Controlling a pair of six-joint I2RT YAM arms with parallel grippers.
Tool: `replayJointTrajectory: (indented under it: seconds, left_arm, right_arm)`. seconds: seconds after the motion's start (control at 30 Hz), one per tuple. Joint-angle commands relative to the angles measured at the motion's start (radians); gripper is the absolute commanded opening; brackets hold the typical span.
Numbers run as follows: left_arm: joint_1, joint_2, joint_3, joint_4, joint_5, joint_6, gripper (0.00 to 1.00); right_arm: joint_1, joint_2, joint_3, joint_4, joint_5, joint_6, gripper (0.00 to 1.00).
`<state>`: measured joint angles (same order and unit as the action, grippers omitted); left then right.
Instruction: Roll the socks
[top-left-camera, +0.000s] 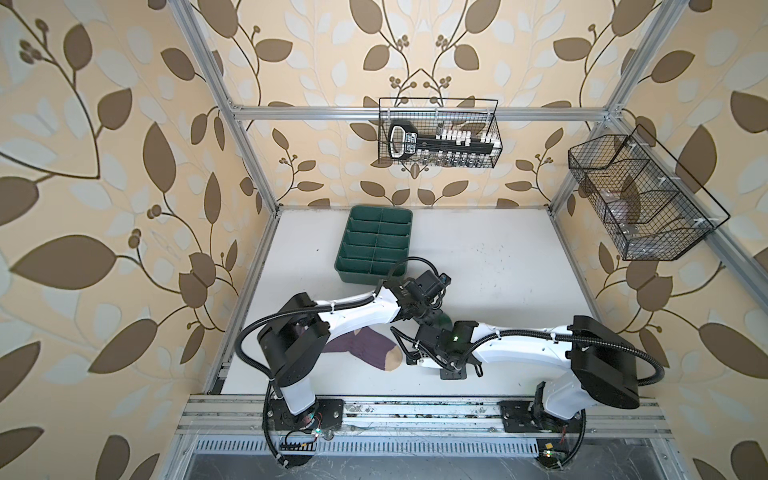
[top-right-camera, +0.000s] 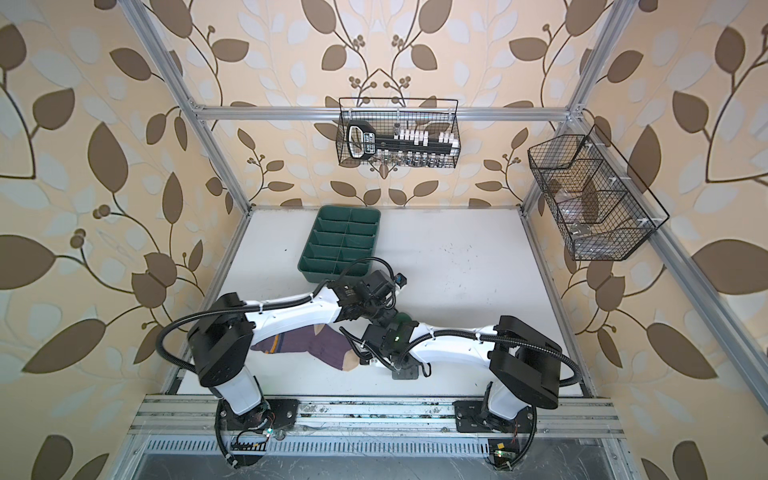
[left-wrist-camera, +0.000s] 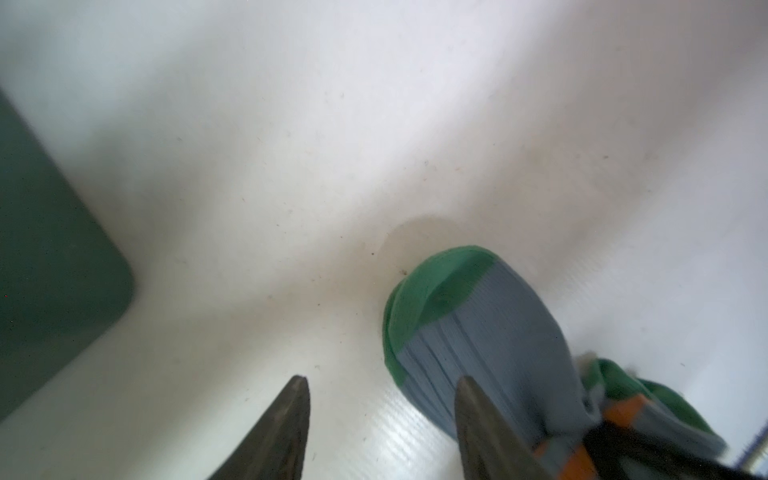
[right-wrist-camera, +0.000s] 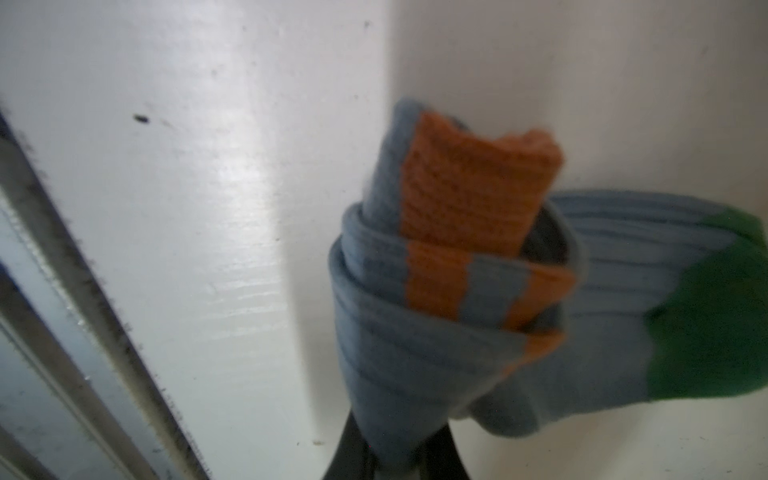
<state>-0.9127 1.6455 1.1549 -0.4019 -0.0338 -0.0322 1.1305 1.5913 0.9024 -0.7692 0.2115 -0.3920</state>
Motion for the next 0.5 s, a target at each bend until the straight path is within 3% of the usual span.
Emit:
replayJointTrajectory:
  seconds: [0.0,0.1,0.2,0.33,0.4,0.47]
  left_arm:
    - [0.015,-0.134,-0.021,-0.033,0.008,0.06,0.6]
    - [0.037,-0.251,-0.023,-0.054,-0.034,0.071,0.58]
    - [0.063,-0.422,-0.042,-0.064,-0.156,0.09,0.59]
    - [0.08,-0.708,-0.077,-0.069,-0.323,0.196,0.73]
    - [0.08,-0.818,-0.066,-0.118,-0.328,0.28,0.8]
    - [0.08,-0.892,-0.043,-0.201,-0.243,0.348,0.84]
  right_arm:
    - [-0.001,0.029,0.015,-0.071,-0.048,0.007,0.0]
    - [-0.009,0.021,0.029,-0.09,-0.05,-0.002,0.0]
    - [-0.024,0.019,0.045,-0.1,-0.078,-0.03,0.0]
    - [-0.057,0.039,0.086,-0.124,-0.131,-0.054,0.0]
    - [-0.074,0.051,0.097,-0.127,-0.16,-0.059,0.0]
    - [-0.089,0.063,0.101,-0.129,-0.188,-0.077,0.0]
